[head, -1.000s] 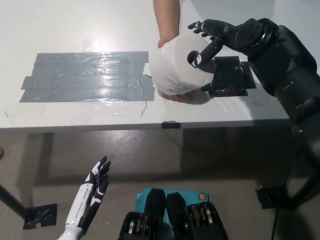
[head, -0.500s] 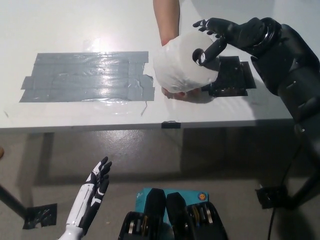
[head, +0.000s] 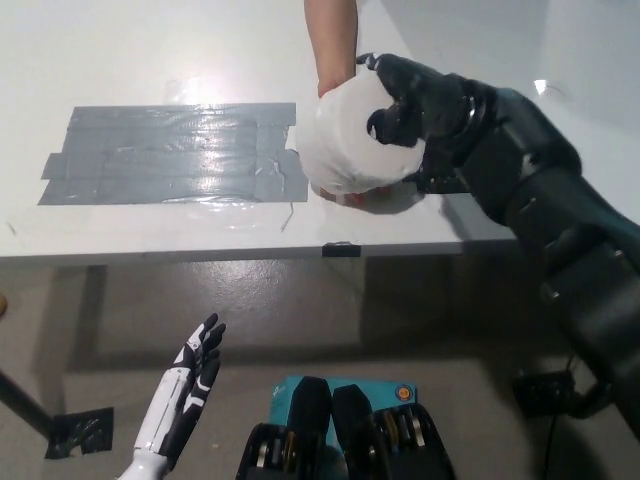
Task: A person hands over a roll of toilet paper to the robot , and the robot inserts its right thumb into the hole in the centre to grab the roll, and then places it on the balck area on the desk.
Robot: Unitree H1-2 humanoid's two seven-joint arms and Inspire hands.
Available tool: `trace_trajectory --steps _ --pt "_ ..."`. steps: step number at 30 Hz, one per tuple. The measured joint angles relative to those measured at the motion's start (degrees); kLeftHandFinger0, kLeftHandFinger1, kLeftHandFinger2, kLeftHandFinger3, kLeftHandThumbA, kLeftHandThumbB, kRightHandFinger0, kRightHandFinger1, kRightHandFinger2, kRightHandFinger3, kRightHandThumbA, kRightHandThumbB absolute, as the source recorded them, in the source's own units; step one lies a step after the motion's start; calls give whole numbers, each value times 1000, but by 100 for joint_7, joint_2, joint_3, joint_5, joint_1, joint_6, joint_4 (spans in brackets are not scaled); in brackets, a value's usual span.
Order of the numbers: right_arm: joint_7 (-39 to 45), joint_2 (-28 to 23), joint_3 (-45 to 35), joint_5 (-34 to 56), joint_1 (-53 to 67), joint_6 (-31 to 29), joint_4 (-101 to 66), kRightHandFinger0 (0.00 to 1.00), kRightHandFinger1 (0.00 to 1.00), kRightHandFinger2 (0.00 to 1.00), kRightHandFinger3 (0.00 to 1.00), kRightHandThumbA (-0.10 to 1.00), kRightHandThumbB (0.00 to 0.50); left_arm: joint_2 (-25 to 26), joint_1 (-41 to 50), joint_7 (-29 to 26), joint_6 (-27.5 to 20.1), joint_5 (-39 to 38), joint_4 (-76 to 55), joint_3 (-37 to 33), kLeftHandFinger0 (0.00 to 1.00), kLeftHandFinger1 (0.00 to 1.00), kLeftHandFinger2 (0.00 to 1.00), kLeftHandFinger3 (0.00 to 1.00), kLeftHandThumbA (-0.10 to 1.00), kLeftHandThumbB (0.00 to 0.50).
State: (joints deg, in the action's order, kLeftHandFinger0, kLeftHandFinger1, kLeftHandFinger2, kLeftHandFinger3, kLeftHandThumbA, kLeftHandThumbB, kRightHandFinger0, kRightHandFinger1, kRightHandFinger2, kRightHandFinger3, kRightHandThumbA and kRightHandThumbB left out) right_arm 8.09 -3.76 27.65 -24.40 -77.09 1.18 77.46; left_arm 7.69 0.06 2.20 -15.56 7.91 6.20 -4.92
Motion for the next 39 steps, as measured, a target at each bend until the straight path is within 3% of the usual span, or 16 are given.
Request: trace_trajectory --steps 5,6,7,8,9,10,11,12,15,17,18,20,26,30,34,39 --pt "-463 58 62 -102 77 -143 56 1000 1000 1000 1000 975 412 0 -11 0 0 14 -3 -11 1000 1000 1000 1000 937 178" --pt "-512 60 69 -112 91 -165 60 1000 1000 1000 1000 799 354 0 -12 0 0 13 -6 -12 1000 1000 1000 1000 934 179" --pt "-656 67 77 -146 128 -205 74 1000 1000 1000 1000 781 356 0 -14 0 0 13 -12 -15 1000 1000 1000 1000 933 179" --pt "-761 74 80 -160 155 -218 84 1000 1000 1000 1000 562 227 0 -14 1 0 12 -12 -20 1000 1000 1000 1000 932 188" --pt "-848 84 81 -168 177 -224 95 688 658 591 574 -42 221 0 -14 1 0 12 -12 -23 1000 1000 1000 1000 932 178" --pt "-929 93 78 -174 196 -232 102 133 247 379 491 -98 255 0 -14 1 0 12 -13 -26 1000 1000 1000 1000 928 171" --pt "-994 100 73 -176 210 -236 104 55 206 429 504 -100 244 0 -14 1 0 12 -13 -29 1000 1000 1000 1000 927 171" --pt "-1200 121 59 -177 265 -249 106 11 155 441 409 -100 238 0 -15 1 0 14 -15 -37 1000 1000 1000 1000 925 178" --pt "-1455 141 35 -174 348 -294 132 57 415 814 613 -100 232 0 -25 1 0 16 -30 -41 1000 1000 1000 1000 934 186" --pt "-1515 138 -46 -144 387 -351 154 136 557 939 735 -100 217 2 -49 1 0 16 -30 -42 1000 1000 1000 1000 938 180" --pt "-1504 128 -172 -96 387 -354 197 69 474 873 745 -100 214 6 -81 1 -1 21 -26 -42 1000 1000 1000 1000 937 180" --pt "-1427 105 -423 14 386 -355 247 1 491 888 748 -100 215 9 -148 0 -2 26 -25 -40 1000 1000 1000 1000 927 179" --pt "-868 -48 -1480 580 385 -255 314 0 472 850 820 -100 240 16 -344 1 -1 23 -24 -39 1000 1000 1000 1000 921 172" --pt "-507 -150 -2052 926 381 -41 347 0 384 870 985 -100 222 19 -414 1 -1 25 -5 -38 1000 1000 1000 1000 919 165" --pt "-189 -240 -2627 1267 375 159 359 0 443 978 1000 -100 206 25 -462 1 -1 25 15 -36 1000 1000 1000 1000 922 161" --pt "186 -339 -3603 1848 375 441 375 0 525 1000 1000 -100 148 30 -509 1 -1 25 49 -36 1000 1000 1000 1000 925 168"
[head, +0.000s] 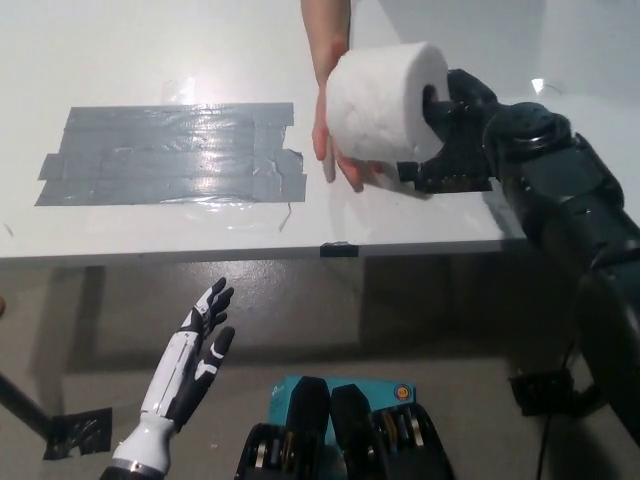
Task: A person hands over a roll of toilet paper to the robot , and the robot inserts its right thumb into the hole in the centre to grab the roll, and then places it on the balck area on the desk.
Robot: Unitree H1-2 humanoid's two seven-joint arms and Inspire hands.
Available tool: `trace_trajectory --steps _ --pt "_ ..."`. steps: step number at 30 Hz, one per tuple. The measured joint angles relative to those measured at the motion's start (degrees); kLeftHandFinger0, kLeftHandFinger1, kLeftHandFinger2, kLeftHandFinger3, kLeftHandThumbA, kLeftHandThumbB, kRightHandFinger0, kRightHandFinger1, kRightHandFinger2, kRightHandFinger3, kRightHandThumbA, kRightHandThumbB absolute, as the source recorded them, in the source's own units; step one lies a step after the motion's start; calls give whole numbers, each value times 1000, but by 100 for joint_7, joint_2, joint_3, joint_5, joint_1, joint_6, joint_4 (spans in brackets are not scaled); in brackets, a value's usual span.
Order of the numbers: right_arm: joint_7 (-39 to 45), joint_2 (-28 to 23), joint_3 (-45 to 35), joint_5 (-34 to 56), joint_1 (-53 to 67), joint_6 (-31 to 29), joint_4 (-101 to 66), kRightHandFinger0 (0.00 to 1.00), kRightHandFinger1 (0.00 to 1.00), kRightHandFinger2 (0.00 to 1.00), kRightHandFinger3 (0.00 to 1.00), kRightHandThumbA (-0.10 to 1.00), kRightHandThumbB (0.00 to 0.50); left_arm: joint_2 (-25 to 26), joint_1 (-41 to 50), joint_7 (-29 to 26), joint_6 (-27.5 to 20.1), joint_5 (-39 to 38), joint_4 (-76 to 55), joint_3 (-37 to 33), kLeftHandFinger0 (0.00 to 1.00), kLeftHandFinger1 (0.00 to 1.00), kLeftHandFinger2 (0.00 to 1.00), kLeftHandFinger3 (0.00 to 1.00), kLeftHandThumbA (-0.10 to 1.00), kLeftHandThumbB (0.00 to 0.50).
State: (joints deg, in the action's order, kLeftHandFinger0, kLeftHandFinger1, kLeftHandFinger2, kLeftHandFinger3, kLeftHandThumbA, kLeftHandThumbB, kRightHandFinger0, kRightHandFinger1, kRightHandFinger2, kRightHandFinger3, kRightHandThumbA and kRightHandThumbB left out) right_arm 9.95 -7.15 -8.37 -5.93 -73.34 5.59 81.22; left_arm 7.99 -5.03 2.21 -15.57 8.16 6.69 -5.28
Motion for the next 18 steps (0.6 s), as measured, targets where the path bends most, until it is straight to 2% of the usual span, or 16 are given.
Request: trace_trajectory --steps 1,5,6,8,10,12,13,15,16,18 --pt "86 -18 -245 132 0 60 0 0 523 1000 1000 -100 134 0 -5 0 0 0 11 0 1000 1000 1000 1000 928 170" --pt "342 -70 -950 544 2 296 0 0 504 1000 1000 -100 146 0 -5 -1 1 3 26 0 1000 1000 1000 1000 926 165" --pt "396 -84 -1110 648 1 367 -1 0 469 968 1000 -100 153 0 -5 0 2 2 29 0 1000 1000 1000 1000 926 166" --pt "500 -124 -1374 845 2 509 -1 0 463 960 1000 -100 140 0 -5 0 1 2 30 0 1000 1000 1000 1000 927 168" --pt "598 -187 -1570 1018 1 623 -15 0 455 911 1000 -100 117 1 -5 0 1 2 32 1 1000 1000 1000 1000 927 166" --pt "717 -271 -1638 1164 1 732 -77 0 459 905 1000 -100 122 6 -4 0 1 3 32 2 1000 1000 1000 1000 930 178" --pt "748 -303 -1651 1204 1 764 -102 0 443 888 1000 -100 102 9 -4 0 1 3 32 3 1000 1000 1000 1000 942 176" --pt "845 -396 -1664 1297 -1 859 -155 0 402 892 1000 -100 95 13 -5 0 2 4 31 10 1000 1000 1000 1000 944 174" --pt "907 -470 -1658 1352 -3 910 -167 0 460 962 1000 -100 92 17 -5 -1 2 5 31 14 1000 1000 1000 1000 945 171" --pt "956 -540 -1641 1380 -3 984 -193 0 462 962 1000 -100 96 21 -5 -1 2 5 31 18 1000 1000 1000 1000 950 164"
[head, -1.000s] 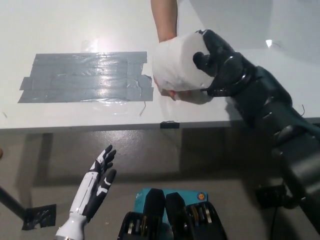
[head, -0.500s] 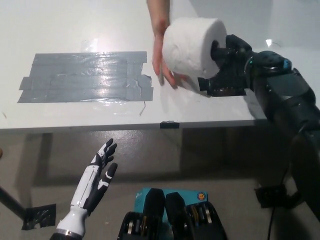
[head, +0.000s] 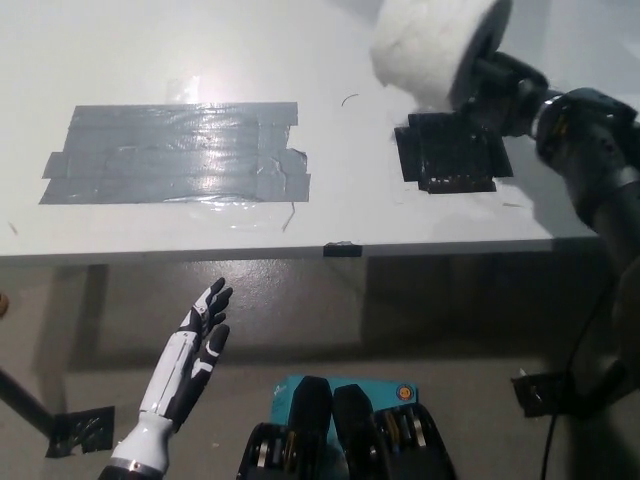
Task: A person hands over a roll of toilet paper to the robot , and the robot inserts its right thumb into the hole in the centre to grab the roll, and then places it on the balck area on the desk.
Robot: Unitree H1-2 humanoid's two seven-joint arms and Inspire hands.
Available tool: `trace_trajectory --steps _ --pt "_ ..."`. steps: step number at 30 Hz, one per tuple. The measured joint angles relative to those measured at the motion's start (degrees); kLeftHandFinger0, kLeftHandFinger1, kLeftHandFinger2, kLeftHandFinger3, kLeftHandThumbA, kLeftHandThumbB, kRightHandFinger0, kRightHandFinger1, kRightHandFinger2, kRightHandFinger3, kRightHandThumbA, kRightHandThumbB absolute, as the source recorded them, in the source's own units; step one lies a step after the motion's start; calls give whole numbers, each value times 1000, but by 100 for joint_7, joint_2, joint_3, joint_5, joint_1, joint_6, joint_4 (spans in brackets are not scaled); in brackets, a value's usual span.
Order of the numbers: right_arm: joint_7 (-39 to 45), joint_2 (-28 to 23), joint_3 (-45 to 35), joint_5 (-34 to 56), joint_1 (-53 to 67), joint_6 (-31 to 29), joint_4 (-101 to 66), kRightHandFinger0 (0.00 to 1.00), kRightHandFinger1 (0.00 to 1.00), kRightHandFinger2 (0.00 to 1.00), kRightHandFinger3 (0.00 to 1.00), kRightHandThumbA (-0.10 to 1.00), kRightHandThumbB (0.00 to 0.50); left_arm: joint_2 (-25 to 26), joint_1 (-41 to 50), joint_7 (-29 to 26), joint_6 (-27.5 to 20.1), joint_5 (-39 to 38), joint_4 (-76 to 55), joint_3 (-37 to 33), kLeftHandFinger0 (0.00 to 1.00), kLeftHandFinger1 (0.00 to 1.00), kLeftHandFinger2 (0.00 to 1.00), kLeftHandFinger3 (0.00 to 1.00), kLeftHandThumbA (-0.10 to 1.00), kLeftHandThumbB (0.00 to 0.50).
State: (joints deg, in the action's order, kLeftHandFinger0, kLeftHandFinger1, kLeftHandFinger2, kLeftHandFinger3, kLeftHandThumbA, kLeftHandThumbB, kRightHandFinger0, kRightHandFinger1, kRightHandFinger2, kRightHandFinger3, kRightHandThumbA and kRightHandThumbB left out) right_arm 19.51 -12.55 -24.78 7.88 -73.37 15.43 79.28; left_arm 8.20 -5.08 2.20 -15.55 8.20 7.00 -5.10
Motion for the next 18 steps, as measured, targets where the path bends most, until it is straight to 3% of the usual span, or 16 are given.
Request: trace_trajectory --steps 1,4,5,10,12,13,14,15,18 --pt "51 -76 37 16 0 73 -62 0 478 966 1000 -100 101 8 0 0 0 0 0 1 1000 1000 1000 1000 950 165" --pt "177 -244 333 -8 0 102 -219 0 516 1000 1000 -100 50 19 0 0 -1 0 6 2 1000 1000 1000 1000 949 163" --pt "227 -302 453 -25 0 102 -275 0 484 1000 1000 -100 28 21 0 -1 -1 1 12 1 1000 1000 1000 1000 951 164" --pt "521 -624 1031 -132 0 85 -347 32 534 944 1000 -100 83 29 1 -2 -1 7 18 6 1000 1000 1000 1000 959 169" --pt "624 -755 1344 -220 0 72 -347 9 546 975 1000 -100 88 28 1 -2 -1 7 17 9 1000 1000 1000 1000 961 159" --pt "657 -791 1438 -252 0 71 -347 25 631 1000 1000 -100 68 29 1 -2 -1 9 18 9 1000 1000 1000 1000 958 159" --pt "695 -839 1590 -293 0 71 -347 28 643 1000 1000 -100 68 29 1 -2 -1 10 19 9 1000 1000 1000 1000 957 160" --pt "720 -862 1679 -319 0 72 -347 93 673 1000 1000 -100 89 29 1 -2 -2 10 20 10 1000 1000 1000 1000 954 160" --pt "798 -934 2137 -508 0 33 -353 112 681 1000 1000 -100 109 29 2 -2 -2 10 32 12 1000 1000 1000 1000 950 163"
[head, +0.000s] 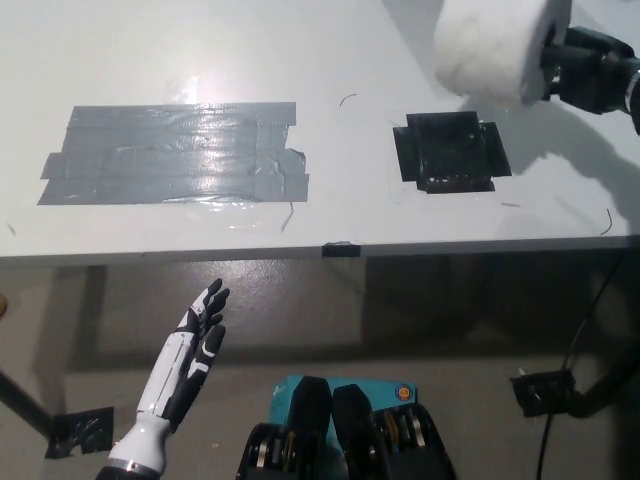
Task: A person hands over a roll of toilet paper to the robot , and the robot inserts its right thumb into the hole in the centre to grab the roll, and then places it on the balck area on the desk.
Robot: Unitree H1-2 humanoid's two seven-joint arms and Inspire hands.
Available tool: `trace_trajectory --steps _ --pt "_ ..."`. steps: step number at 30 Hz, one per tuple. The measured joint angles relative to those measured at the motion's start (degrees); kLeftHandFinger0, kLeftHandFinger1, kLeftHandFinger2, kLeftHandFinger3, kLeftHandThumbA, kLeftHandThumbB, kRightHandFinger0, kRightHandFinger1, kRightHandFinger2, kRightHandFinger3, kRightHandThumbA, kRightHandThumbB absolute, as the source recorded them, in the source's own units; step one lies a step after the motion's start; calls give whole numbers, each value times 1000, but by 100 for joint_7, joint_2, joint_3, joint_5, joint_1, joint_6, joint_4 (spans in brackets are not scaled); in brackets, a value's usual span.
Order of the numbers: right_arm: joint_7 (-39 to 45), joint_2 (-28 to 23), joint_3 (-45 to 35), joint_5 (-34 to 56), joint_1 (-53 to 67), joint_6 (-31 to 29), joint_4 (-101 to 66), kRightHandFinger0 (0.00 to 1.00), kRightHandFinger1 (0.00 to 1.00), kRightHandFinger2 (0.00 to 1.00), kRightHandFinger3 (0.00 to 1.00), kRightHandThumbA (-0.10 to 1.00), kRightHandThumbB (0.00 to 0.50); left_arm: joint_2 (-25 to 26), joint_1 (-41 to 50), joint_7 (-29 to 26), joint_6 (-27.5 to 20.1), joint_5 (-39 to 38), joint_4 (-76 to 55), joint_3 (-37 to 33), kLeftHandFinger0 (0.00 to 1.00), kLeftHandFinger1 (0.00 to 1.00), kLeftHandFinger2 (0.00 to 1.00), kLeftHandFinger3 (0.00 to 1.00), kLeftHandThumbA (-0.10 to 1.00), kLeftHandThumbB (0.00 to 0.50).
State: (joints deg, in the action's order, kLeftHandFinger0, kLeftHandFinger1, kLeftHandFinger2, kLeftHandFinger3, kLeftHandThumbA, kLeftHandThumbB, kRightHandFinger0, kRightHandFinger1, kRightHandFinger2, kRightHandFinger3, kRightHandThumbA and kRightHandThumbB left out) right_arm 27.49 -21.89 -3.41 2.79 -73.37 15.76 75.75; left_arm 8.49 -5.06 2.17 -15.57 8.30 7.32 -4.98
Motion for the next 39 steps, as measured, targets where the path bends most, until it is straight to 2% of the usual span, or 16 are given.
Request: trace_trajectory --steps 9,13,14,15,17,18,20,21,23,26,27,28,30,31,33,39 --pt "93 -77 1174 -596 5 -341 35 10 319 689 922 -100 188 0 2 0 0 -2 1 2 1000 1000 1000 1000 936 155" --pt "91 -93 1613 -875 9 -534 34 0 129 410 448 -100 209 0 3 0 2 0 -6 2 1000 1000 1000 1000 935 167" --pt "89 -95 1778 -971 9 -608 37 0 129 410 448 -100 209 0 5 0 2 1 -6 2 1000 1000 1000 1000 935 167" --pt "87 -95 1881 -1043 9 -667 44 0 95 376 618 -100 208 -1 5 0 2 0 -6 2 1000 1000 1000 1000 933 169" --pt "82 -94 2014 -1139 9 -754 51 0 93 343 494 -100 205 -1 5 0 2 -1 -6 2 1000 1000 1000 1000 928 169" --pt "83 -94 2089 -1199 9 -818 51 0 88 344 641 -100 208 -1 5 0 3 -1 -6 3 1000 1000 1000 1000 927 167" --pt "87 -94 2201 -1293 8 -891 50 0 135 405 841 -100 215 -1 4 0 3 0 -6 2 1000 1000 1000 1000 922 163" --pt "91 -94 2269 -1356 9 -911 38 1 198 463 525 -100 188 -1 4 0 3 1 -6 2 1000 1000 1000 1000 924 169" --pt "98 -94 2336 -1418 9 -931 30 0 283 543 407 -100 185 -1 4 0 3 4 -5 2 1000 1000 1000 1000 924 172" --pt "128 -91 2384 -1502 9 -972 46 121 479 671 684 -100 214 0 4 0 3 9 -6 2 1000 1000 1000 1000 923 173" --pt "141 -90 2408 -1525 8 -998 52 248 546 702 778 11 235 0 4 1 4 13 -6 1 1000 1000 1000 1000 921 166" --pt "148 -90 2420 -1540 8 -1009 52 537 813 925 968 113 260 0 4 0 4 13 -6 2 1000 1000 1000 1000 921 160" --pt "203 -89 2391 -1545 8 -1004 51 627 840 931 975 149 276 0 4 0 3 16 -5 1 1000 1000 1000 1000 921 160" --pt "268 -85 2344 -1538 8 -991 51 1000 1000 1000 1000 356 347 0 4 0 3 17 -5 2 1000 1000 1000 1000 918 159" --pt "410 -77 2267 -1511 4 -957 48 1000 1000 1000 1000 484 321 0 3 0 2 18 -4 2 1000 1000 1000 1000 915 157" --pt "575 -17 2329 -1596 1 -947 -74 1000 1000 1000 1000 605 407 -1 2 0 2 23 -4 1 1000 1000 1000 1000 915 167"
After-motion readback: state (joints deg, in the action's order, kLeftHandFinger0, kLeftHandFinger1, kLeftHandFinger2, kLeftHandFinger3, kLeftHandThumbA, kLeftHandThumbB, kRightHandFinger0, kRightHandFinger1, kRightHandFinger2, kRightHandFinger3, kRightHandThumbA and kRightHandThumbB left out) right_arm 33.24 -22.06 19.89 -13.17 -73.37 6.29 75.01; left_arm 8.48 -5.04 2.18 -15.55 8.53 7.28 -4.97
